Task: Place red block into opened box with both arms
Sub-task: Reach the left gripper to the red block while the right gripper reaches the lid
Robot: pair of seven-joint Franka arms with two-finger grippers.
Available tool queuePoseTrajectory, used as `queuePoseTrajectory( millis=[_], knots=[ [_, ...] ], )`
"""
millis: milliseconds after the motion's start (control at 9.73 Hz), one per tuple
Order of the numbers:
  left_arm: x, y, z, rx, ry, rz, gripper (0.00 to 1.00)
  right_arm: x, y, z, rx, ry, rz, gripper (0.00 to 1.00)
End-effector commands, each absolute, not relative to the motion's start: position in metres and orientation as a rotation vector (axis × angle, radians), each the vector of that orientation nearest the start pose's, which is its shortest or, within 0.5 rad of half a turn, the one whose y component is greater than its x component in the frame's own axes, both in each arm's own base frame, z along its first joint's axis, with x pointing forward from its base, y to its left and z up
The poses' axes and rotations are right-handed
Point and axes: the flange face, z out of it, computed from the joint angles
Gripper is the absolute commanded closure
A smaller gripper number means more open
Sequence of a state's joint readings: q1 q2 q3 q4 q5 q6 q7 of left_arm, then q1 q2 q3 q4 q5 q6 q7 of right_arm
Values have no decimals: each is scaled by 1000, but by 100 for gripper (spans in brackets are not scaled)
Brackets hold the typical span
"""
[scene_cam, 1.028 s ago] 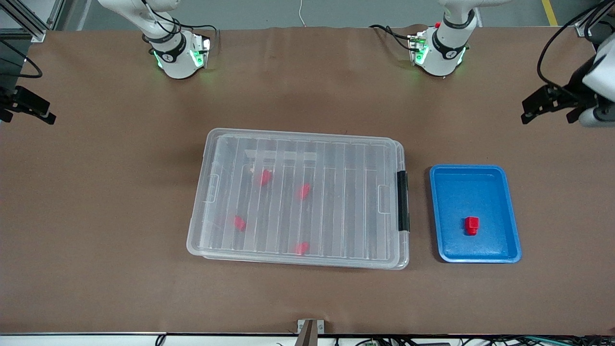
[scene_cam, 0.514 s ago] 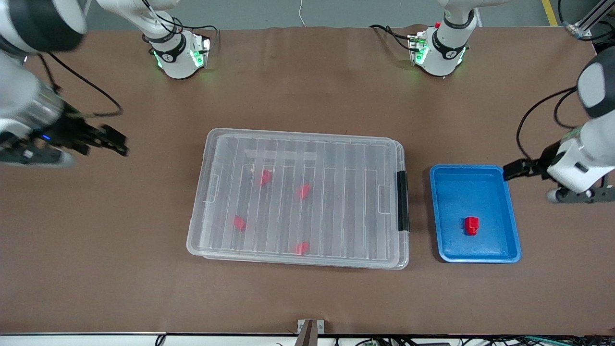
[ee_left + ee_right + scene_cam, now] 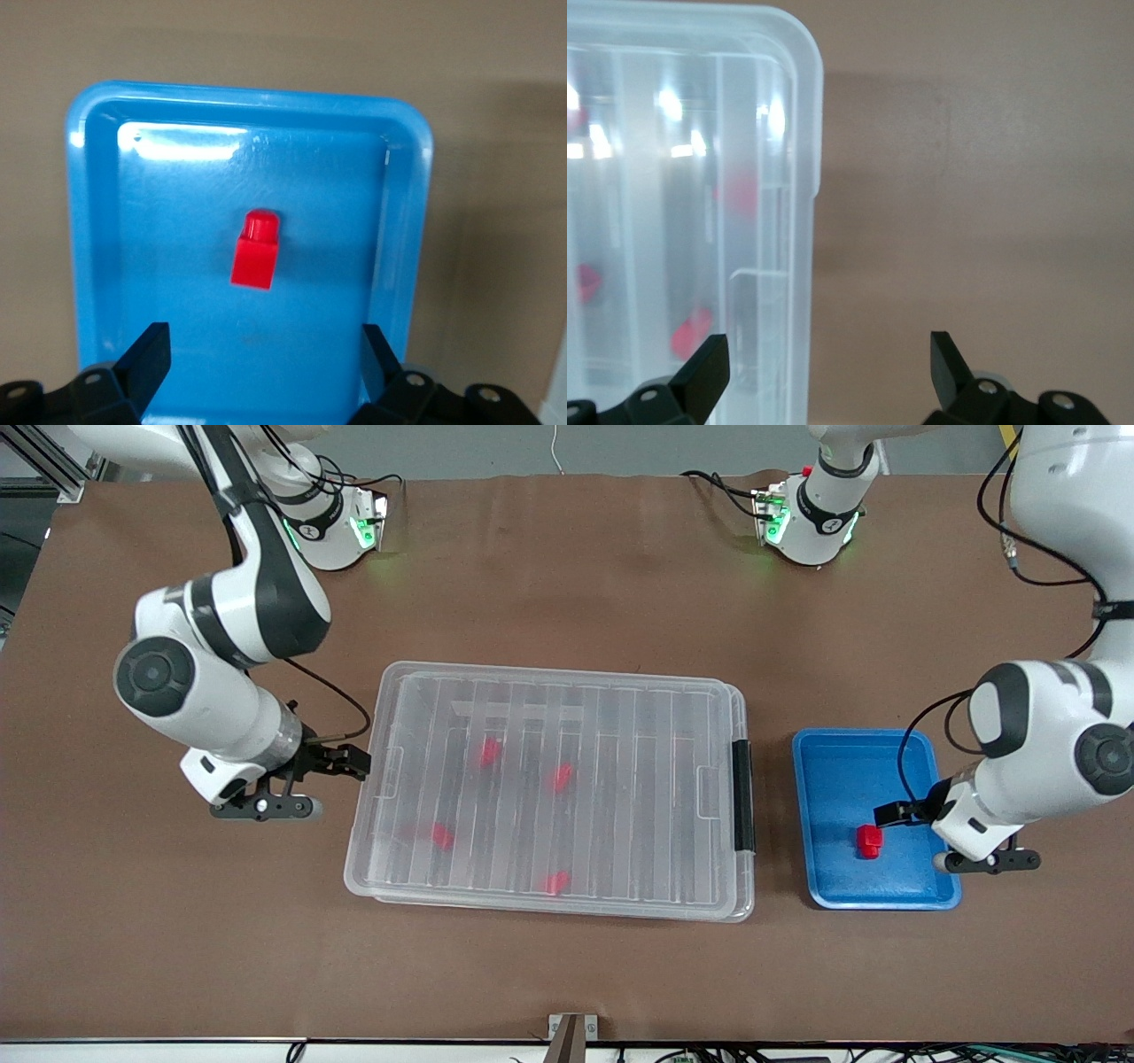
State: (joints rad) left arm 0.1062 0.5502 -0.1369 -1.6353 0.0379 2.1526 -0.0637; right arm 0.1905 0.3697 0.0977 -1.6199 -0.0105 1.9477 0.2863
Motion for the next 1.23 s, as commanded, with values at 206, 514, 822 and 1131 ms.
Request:
queuePoseTrajectory(
  millis=[206,514,822,1131],
  knots=[
    [691,-6,220,-3151,-18,98,23,626,191,372,-3149,-47,96,0],
    [689,-5,196,-3151,-14,116,35,626,184,352,-3187,-71,123,0],
    [688,-6,186,-3150,-9,121,37,630,176,347,-3189,-52,121,0],
    [688,-1,187,-3132,6,116,36,634,121,353,-3217,63,197,0]
  ],
)
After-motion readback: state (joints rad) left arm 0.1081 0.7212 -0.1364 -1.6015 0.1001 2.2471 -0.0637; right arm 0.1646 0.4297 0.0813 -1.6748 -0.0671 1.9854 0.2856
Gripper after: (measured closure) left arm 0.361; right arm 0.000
